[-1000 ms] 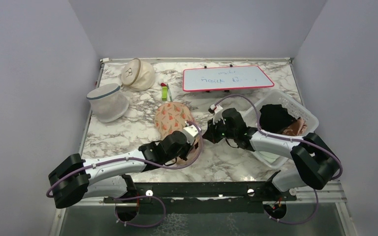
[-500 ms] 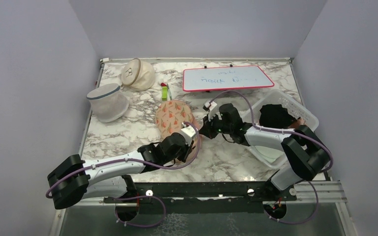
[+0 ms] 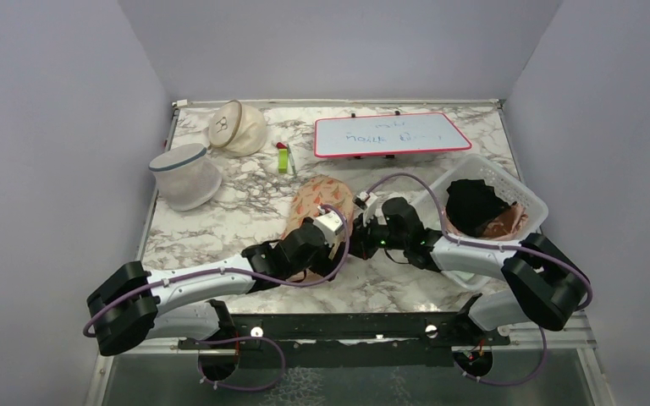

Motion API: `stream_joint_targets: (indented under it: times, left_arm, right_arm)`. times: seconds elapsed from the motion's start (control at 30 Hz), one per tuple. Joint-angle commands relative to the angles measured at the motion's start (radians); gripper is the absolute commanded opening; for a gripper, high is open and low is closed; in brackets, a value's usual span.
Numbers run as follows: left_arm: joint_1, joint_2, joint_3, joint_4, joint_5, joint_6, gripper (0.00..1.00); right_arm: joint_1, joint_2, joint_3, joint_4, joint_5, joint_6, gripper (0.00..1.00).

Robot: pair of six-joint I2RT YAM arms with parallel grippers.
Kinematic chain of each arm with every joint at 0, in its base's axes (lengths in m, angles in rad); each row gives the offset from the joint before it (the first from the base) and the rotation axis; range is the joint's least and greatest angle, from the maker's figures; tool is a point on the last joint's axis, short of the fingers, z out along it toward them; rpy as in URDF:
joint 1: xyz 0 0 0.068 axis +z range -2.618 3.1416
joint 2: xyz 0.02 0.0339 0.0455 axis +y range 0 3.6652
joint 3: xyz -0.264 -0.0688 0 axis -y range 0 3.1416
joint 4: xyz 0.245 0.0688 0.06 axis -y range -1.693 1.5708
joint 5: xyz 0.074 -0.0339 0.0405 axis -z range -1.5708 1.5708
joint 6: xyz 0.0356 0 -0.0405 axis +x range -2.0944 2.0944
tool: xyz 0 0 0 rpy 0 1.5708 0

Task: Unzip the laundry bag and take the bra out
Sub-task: Unzip the laundry bag at the center of the board.

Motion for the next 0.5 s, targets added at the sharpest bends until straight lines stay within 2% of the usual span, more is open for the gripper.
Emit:
stream_joint_targets:
  times: [0.0, 0.03, 0.13, 0.23, 0.33, 0.47]
  left_arm:
    - [-0.001, -0.031, 0.024, -0.003, -0.009, 0.004, 0.72]
    - [-0.001, -0.034, 0.02, -0.009, -0.008, 0.002, 0.72]
    - [-0.001, -0.029, 0.008, -0.019, -0.023, -0.003, 0.61]
    - [-0.001, -0.015, -0.007, -0.023, -0.06, -0.015, 0.57]
    - [-0.001, 0.006, -0.01, -0.013, -0.077, -0.02, 0.46]
    - [-0.001, 0.033, 0.021, -0.045, -0.123, -0.024, 0.23]
  right_arm:
    - [0.024, 0.002, -0.02, 0.094, -0.015, 0.089, 0.01]
    - [0.025, 0.009, -0.016, 0.09, -0.017, 0.092, 0.01]
    - [0.026, 0.01, -0.011, 0.088, -0.023, 0.096, 0.01]
    - [0.028, -0.01, -0.016, 0.088, -0.025, 0.101, 0.01]
    - [0.03, -0.022, -0.013, 0.075, -0.023, 0.094, 0.01]
    - [0.029, -0.03, -0.016, 0.063, -0.013, 0.091, 0.01]
